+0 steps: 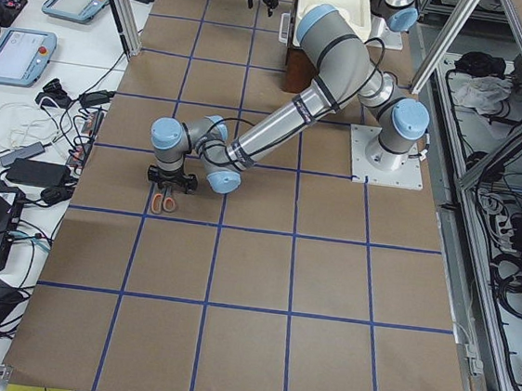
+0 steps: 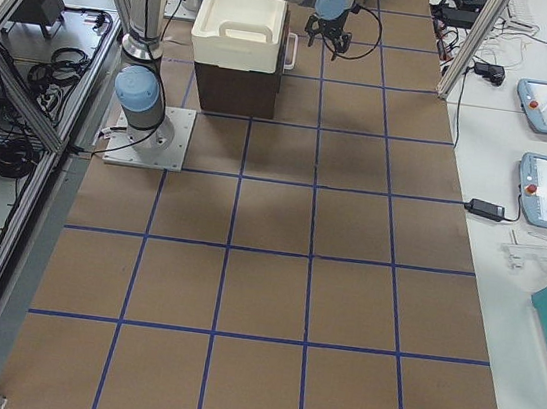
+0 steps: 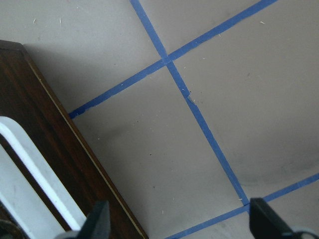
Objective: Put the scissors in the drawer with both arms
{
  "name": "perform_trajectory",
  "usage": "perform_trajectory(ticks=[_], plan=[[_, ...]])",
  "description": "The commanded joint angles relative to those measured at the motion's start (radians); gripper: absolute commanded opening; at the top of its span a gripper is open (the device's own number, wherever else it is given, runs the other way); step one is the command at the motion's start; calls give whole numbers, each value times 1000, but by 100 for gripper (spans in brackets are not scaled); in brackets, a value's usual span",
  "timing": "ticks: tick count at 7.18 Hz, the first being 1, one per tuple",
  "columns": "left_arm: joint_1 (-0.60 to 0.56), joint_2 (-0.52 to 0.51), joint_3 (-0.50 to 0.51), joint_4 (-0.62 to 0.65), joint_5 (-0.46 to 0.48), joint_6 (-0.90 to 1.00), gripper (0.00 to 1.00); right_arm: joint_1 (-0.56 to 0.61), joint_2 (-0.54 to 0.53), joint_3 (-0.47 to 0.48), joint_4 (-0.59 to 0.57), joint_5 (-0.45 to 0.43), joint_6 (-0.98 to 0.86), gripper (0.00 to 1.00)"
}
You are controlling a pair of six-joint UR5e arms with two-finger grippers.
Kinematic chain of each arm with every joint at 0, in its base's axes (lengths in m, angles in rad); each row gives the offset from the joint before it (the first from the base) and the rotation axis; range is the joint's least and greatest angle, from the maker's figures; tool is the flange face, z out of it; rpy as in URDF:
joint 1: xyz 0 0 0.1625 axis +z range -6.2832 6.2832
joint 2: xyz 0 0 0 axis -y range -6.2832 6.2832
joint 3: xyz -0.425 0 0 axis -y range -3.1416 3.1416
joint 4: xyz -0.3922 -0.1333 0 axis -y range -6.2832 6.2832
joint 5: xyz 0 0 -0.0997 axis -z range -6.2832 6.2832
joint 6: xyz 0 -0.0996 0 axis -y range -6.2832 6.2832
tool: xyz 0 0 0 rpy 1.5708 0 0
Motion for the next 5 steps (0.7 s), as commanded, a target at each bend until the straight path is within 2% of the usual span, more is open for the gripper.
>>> perform_trajectory(ticks=[1, 3, 5], plan=[[1, 2, -1, 3, 12, 19, 0, 3, -7, 27, 7, -5, -183, 100], [0, 11, 1, 1, 9, 22, 0, 6, 2, 66, 12, 10, -189, 100], [-3, 38, -1, -12, 1, 23, 0, 6, -1, 51, 3, 7, -273, 100]])
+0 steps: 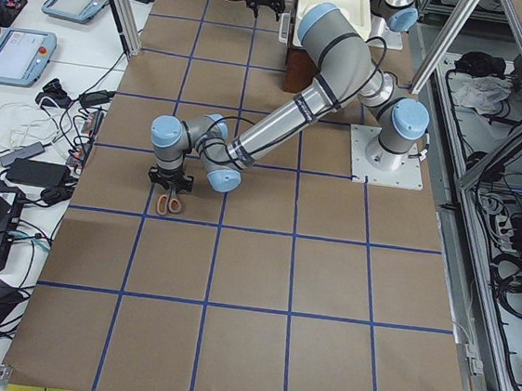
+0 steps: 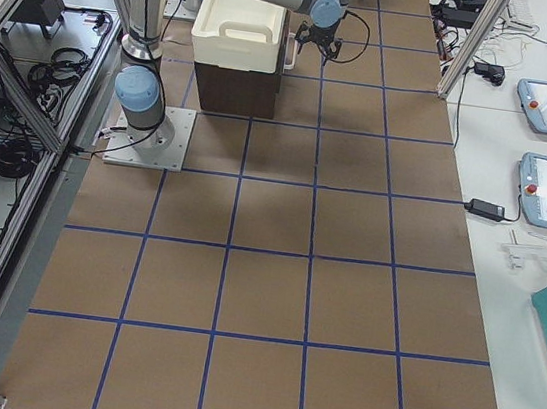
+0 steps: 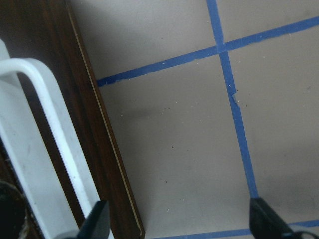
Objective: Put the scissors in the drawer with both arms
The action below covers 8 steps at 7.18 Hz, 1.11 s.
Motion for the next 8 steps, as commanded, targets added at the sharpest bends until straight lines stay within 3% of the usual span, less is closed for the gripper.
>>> perform_trajectory(ticks=[1, 5, 8], plan=[[-10, 48, -2, -38, 3, 1, 0, 0, -1, -10, -13, 13, -59, 100], [-77, 155, -5, -177, 8, -22, 0, 17, 70, -130, 160, 68, -74, 100], [-113, 286, -13, -333, -1, -70, 0, 37, 79, -128, 183, 78, -99, 100]])
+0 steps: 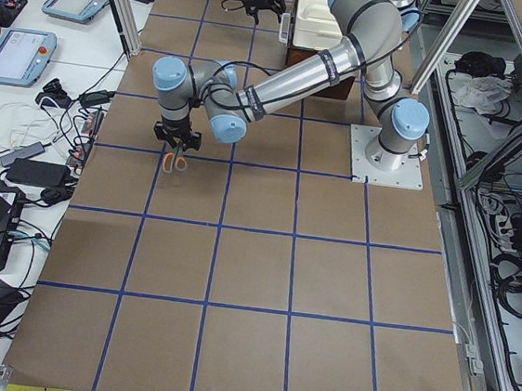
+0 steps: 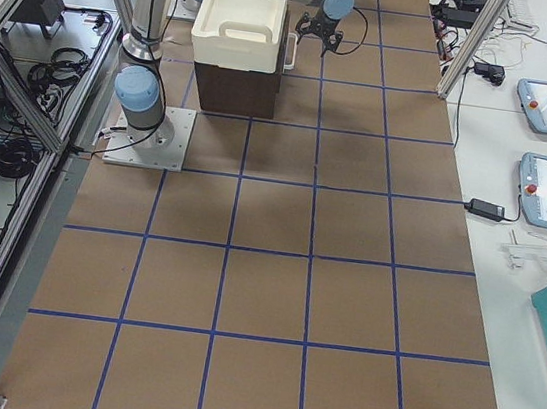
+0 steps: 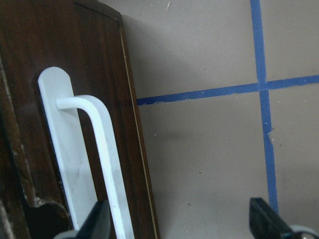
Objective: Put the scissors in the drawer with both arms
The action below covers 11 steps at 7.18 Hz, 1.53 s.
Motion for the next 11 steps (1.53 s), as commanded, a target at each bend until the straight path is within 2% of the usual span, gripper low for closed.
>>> perform_trajectory(ticks=[1, 3, 7, 11], plan=[[-10, 90, -8, -79, 0, -20, 0, 13, 3, 7, 12, 1, -21, 100], [-18, 141, -15, -115, -49, -86, 0, 36, -2, 35, 7, -13, -70, 100], [-27, 159, -44, -120, -38, -108, 0, 34, -5, 60, -10, -22, -96, 100], [-25, 167, -48, -118, -32, -108, 0, 34, 6, 29, -8, -20, -97, 100]])
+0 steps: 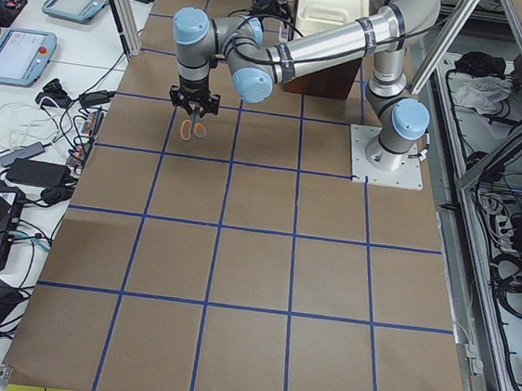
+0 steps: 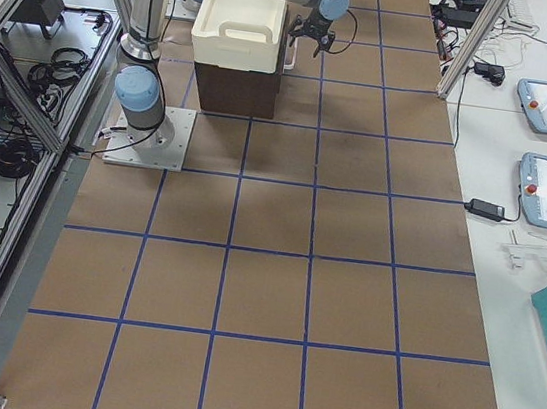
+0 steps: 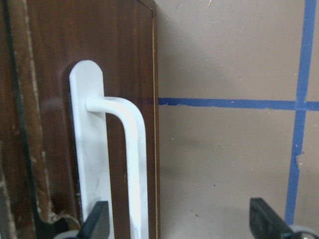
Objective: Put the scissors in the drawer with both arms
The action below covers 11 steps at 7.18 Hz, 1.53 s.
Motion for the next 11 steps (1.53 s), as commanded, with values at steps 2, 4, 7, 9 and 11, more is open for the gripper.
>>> perform_trajectory(ticks=[2, 4, 7, 9, 11], plan=[[0, 7, -17, 1, 10, -1, 0, 0, 16, -5, 7, -1, 6, 100], [0, 10, -17, 1, 10, -1, 0, -3, 24, -5, 4, -2, -1, 100], [3, 9, -18, 1, 8, 1, 0, -11, 36, -5, -2, -2, -2, 100], [6, 7, -18, 1, 8, 2, 0, -11, 41, -5, -3, -14, -2, 100], [8, 7, -18, 0, 10, 7, 0, -11, 41, -8, -6, -16, -4, 100]])
